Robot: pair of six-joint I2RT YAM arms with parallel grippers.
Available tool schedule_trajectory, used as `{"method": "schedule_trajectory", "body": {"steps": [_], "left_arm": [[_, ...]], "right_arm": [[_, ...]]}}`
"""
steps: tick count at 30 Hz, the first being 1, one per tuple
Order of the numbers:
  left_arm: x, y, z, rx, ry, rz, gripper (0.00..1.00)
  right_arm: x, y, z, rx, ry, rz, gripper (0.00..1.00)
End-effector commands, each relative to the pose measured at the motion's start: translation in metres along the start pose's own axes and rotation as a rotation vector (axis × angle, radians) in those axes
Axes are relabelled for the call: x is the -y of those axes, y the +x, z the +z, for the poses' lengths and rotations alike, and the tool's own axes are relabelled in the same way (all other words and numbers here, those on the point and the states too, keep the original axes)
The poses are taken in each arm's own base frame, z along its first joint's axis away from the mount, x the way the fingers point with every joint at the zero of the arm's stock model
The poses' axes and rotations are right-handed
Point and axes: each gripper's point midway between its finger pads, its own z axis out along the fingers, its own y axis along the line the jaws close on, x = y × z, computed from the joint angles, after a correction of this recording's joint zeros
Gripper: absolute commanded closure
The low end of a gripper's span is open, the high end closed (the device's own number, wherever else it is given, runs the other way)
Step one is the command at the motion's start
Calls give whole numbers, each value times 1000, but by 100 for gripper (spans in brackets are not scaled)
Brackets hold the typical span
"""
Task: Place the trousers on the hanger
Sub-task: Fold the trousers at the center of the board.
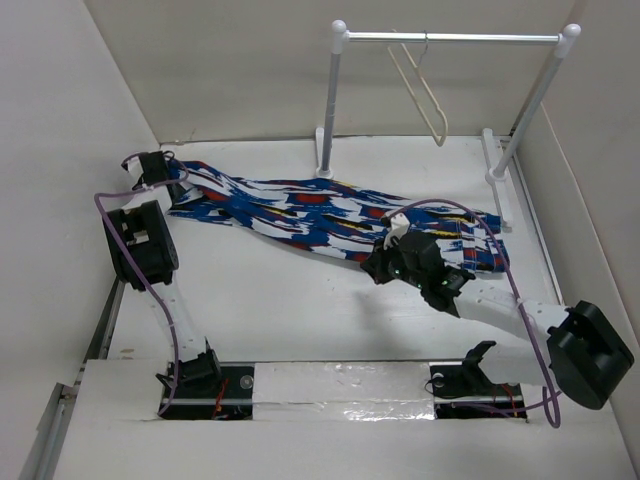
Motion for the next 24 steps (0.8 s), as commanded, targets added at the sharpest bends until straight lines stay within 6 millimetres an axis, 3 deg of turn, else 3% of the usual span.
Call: {"method": "schedule_trajectory", "body": {"steps": [1, 5, 7, 10, 16, 19, 22, 24], "left_arm": [[15, -32, 1, 74, 43, -11, 58], [12, -27, 7, 54, 21, -5, 64], [7, -30, 7, 58, 7, -22, 83], [5, -39, -3, 79, -2, -24, 99], [15, -85, -52, 174, 41, -29, 100], [19, -106, -73, 207, 55, -14, 100], [18, -112, -83, 211, 48, 2, 100], [11, -114, -83, 209, 37, 19, 100]], "right_arm": [[-17, -22, 8, 77, -49, -24, 100], [-15, -21, 10, 67, -25, -32, 100], [-11, -25, 8, 84, -3, -33, 100], [-7, -28, 4, 100, 25, -33, 100], [13, -32, -7, 124, 81, -4, 87], [18, -41, -24, 159, 90, 8, 80], [27, -42, -32, 162, 129, 16, 77], [37, -53, -49, 199, 171, 34, 74]]}}
